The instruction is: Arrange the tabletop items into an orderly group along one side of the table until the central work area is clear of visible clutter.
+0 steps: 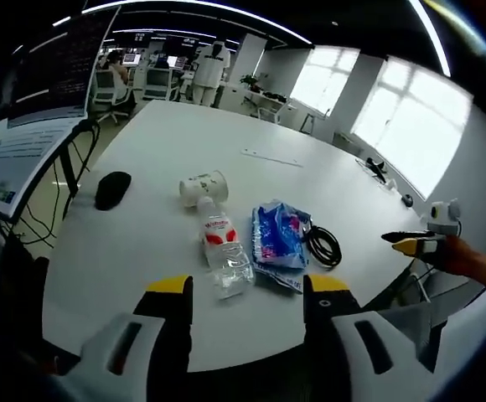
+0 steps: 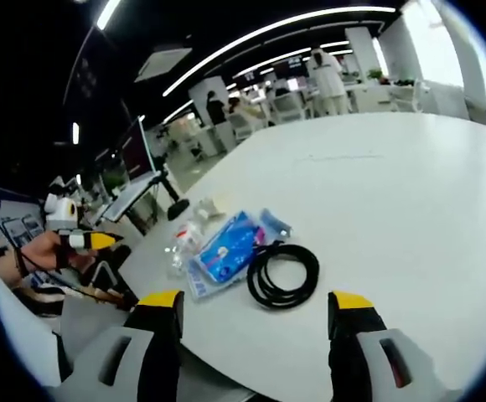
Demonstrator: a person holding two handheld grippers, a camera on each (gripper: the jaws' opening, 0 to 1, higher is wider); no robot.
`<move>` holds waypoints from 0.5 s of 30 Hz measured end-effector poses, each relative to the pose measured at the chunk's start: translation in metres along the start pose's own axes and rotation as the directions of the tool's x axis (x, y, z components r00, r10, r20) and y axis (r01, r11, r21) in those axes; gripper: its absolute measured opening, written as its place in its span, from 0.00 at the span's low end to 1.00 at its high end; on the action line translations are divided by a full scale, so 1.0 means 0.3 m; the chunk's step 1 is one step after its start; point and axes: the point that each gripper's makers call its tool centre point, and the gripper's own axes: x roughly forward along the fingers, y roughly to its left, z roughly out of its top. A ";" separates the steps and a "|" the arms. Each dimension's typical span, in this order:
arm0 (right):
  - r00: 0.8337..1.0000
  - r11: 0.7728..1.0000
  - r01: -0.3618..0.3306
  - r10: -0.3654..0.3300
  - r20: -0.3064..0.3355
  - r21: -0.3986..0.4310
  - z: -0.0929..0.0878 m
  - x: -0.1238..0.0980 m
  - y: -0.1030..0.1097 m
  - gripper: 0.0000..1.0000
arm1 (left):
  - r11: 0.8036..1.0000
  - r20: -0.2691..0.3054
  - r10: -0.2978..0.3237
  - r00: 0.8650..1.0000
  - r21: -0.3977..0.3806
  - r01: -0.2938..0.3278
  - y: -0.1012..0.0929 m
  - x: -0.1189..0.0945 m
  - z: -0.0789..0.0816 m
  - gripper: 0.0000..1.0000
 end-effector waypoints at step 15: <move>1.000 1.000 -0.012 0.012 -0.027 -0.001 -0.015 0.019 0.033 0.70 | 1.000 -0.008 0.008 1.000 0.017 -0.008 0.044 -0.006 0.033 0.50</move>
